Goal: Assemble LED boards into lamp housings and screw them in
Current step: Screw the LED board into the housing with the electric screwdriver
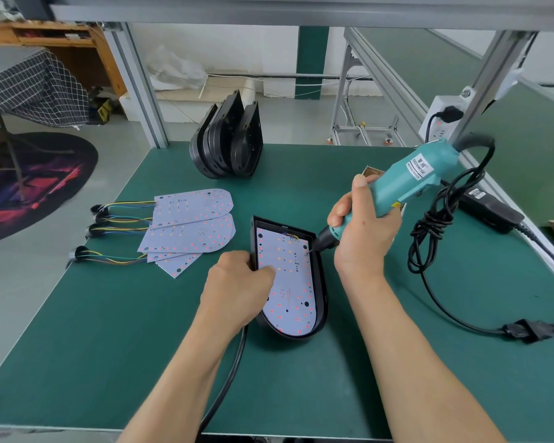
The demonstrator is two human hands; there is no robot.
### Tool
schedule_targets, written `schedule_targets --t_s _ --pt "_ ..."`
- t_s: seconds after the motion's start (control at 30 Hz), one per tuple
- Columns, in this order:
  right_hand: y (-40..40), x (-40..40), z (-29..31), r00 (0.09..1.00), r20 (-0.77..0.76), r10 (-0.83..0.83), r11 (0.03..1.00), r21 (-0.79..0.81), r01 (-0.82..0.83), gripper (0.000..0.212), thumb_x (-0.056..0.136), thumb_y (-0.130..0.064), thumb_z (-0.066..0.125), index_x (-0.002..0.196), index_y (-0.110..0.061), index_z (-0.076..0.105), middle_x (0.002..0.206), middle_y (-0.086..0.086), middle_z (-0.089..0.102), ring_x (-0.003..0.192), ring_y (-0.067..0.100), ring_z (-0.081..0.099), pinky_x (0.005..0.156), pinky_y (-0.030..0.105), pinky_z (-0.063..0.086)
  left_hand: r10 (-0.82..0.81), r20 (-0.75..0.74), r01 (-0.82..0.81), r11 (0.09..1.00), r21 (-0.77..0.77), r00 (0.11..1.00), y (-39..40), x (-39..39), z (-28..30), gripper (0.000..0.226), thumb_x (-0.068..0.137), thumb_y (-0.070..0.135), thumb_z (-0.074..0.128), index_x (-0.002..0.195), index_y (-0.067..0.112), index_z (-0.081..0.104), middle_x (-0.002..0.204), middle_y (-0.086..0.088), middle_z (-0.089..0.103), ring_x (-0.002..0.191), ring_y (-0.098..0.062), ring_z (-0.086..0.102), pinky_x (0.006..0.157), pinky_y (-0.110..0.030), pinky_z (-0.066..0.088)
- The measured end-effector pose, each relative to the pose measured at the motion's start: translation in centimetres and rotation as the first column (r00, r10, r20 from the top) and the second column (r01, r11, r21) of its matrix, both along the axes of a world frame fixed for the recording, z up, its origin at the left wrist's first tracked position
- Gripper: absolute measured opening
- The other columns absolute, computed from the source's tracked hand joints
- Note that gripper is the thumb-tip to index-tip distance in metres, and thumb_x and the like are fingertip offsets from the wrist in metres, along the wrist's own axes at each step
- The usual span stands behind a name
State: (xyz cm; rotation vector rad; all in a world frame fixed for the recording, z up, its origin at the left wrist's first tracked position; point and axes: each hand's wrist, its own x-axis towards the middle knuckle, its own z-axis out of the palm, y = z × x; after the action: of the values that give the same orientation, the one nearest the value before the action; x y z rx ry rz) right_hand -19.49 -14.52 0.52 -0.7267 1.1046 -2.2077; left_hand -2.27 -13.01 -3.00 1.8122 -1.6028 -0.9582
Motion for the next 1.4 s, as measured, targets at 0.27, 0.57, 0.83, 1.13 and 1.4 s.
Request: schedule_targets --t_s 0.27,0.57,0.83,1.13,1.4 --pt "0.0 0.1 -0.1 1.0 0.018 0.004 1.0 -0.009 -0.004 0.024 0.09 -0.026 0.066 0.074 -0.043 0.063 0.053 0.0 0.049 0.041 0.019 0.042 0.046 0.025 0.037 0.005 0.002 -0.005 1.0 -0.005 1.0 0.0 0.0 -0.1 0.026 0.079 0.03 0.065 0.065 0.014 0.049 0.042 0.013 0.047 0.05 -0.019 0.043 0.051 -0.023 0.034" --pt "0.0 0.1 -0.2 1.0 0.003 0.001 1.0 0.004 -0.001 0.022 0.088 -0.025 0.066 0.075 -0.042 0.063 0.052 0.0 0.049 0.041 0.02 0.041 0.046 0.026 0.037 0.005 0.002 -0.005 1.0 -0.008 1.0 0.1 -0.1 0.0 0.028 0.078 0.03 0.064 0.063 0.016 0.046 0.043 0.013 0.046 0.051 -0.019 0.041 0.051 -0.024 0.035" --pt "0.2 0.0 -0.1 0.999 -0.032 0.035 0.999 -0.012 -0.035 0.021 0.091 -0.027 0.067 0.077 -0.042 0.065 0.054 0.001 0.05 0.043 0.022 0.043 0.048 0.028 0.039 0.01 0.002 -0.01 1.0 -0.007 1.0 0.2 -0.1 0.2 0.027 0.078 0.031 0.064 0.069 0.009 0.051 0.046 0.011 0.048 0.053 -0.02 0.043 0.053 -0.025 0.037" --pt "0.5 -1.8 0.4 0.978 0.162 0.13 0.985 -0.136 -0.109 0.018 0.093 -0.027 0.067 0.1 -0.014 0.057 0.06 0.004 0.049 0.046 0.018 0.042 0.05 0.027 0.035 0.002 -0.007 -0.001 0.999 0.046 1.0 0.9 0.2 1.0 0.035 0.082 0.037 0.067 0.062 0.017 0.045 0.041 0.016 0.047 0.049 -0.015 0.044 0.052 -0.025 0.035" --pt "1.3 -2.0 0.4 0.898 0.351 0.264 0.961 -0.173 -0.214 0.015 0.103 -0.029 0.053 0.093 -0.019 0.059 0.061 -0.004 0.044 0.047 0.011 0.037 0.052 0.026 0.032 0.301 -0.439 -0.294 0.952 0.086 0.847 1.2 2.8 3.4 0.036 0.092 0.053 0.059 0.076 0.022 0.051 0.063 0.006 0.046 0.058 -0.016 0.038 0.052 -0.029 0.032"
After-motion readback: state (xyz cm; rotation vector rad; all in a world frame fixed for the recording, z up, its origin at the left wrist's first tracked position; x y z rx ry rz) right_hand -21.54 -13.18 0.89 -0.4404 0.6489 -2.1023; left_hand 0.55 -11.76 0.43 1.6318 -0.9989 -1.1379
